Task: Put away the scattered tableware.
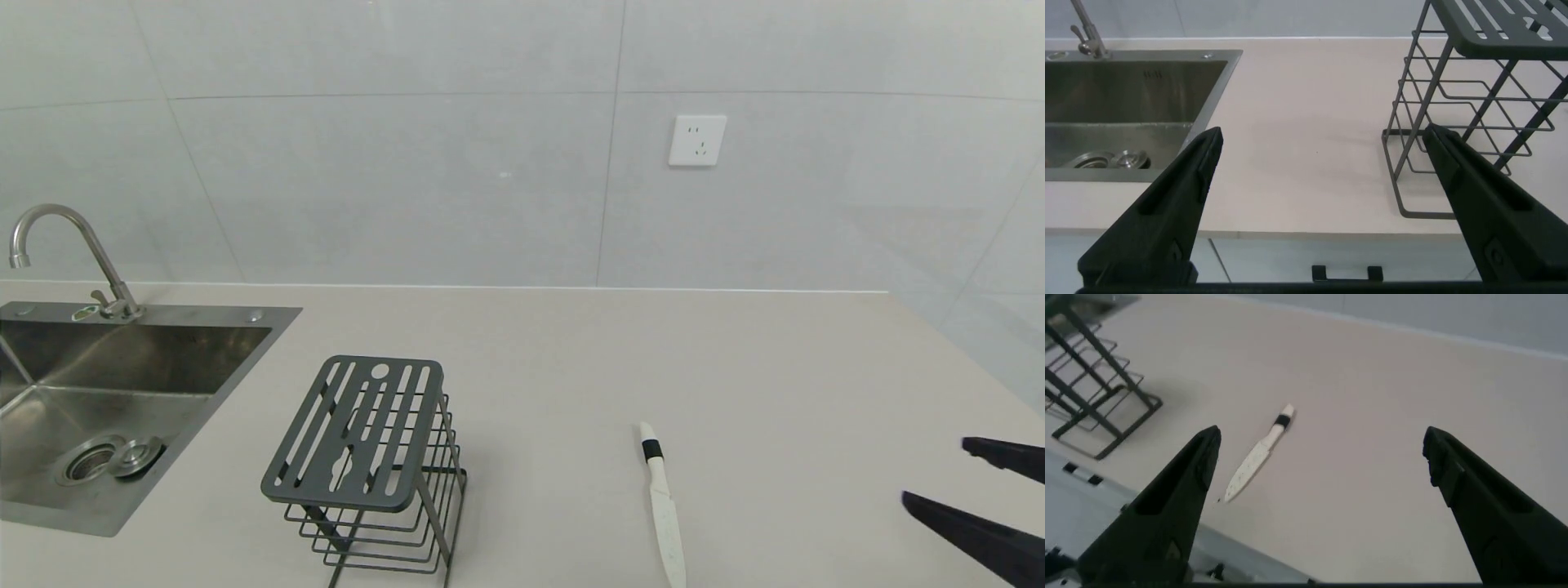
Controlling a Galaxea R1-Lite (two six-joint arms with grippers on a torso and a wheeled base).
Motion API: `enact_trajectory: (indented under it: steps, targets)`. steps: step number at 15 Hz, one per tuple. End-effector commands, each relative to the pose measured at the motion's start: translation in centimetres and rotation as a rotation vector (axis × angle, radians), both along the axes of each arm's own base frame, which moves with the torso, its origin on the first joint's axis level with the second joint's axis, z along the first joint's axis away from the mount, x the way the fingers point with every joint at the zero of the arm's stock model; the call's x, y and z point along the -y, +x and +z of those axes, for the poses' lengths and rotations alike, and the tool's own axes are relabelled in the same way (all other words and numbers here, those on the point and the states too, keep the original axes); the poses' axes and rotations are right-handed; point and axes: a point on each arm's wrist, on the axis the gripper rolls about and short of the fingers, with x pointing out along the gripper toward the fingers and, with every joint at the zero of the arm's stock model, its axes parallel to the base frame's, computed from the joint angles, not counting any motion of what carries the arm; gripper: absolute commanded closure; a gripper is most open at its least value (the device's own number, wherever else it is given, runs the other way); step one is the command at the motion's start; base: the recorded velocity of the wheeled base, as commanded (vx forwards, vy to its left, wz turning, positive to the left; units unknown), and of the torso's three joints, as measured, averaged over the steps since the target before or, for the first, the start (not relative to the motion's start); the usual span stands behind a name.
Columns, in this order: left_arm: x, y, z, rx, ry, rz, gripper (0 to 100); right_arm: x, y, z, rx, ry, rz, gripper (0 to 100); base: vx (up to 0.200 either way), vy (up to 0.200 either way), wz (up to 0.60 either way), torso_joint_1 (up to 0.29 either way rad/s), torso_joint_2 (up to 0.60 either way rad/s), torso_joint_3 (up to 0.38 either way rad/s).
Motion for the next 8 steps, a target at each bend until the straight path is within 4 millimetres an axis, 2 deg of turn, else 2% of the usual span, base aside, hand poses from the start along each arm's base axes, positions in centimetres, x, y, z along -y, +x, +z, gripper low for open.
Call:
enact_trajectory:
  steps: [1,3,4,6,8]
  targets:
    - [0.0,0.0,0.0,-0.001,0.000,0.000,0,-2.2,5.5,-2.4,-0.238,-0.065,0.068,0,0.000,0.000,0.00,0.000,0.00,0.000]
    - [0.0,0.0,0.0,-0.003,0.000,-0.002,0,-3.9,6.2,-3.2,-0.278,-0.087,0.148,0,0.000,0.000,0.00,0.000,0.00,0.000]
    - [0.0,0.0,0.0,-0.003,0.000,0.000,0,-5.5,6.6,-4.0,-0.315,-0.122,0.199,0,0.000,0.000,0.00,0.000,0.00,0.000]
    - [0.0,0.0,0.0,-0.003,0.000,0.000,0,-7.6,7.4,-5.1,-0.360,-0.134,0.146,0,0.000,0.000,0.00,0.000,0.00,0.000]
    - [0.0,0.0,0.0,-0.003,0.000,0.000,0,-9.7,7.6,-4.8,-0.356,-0.057,0.131,0,0.000,0.000,0.00,0.000,0.00,0.000]
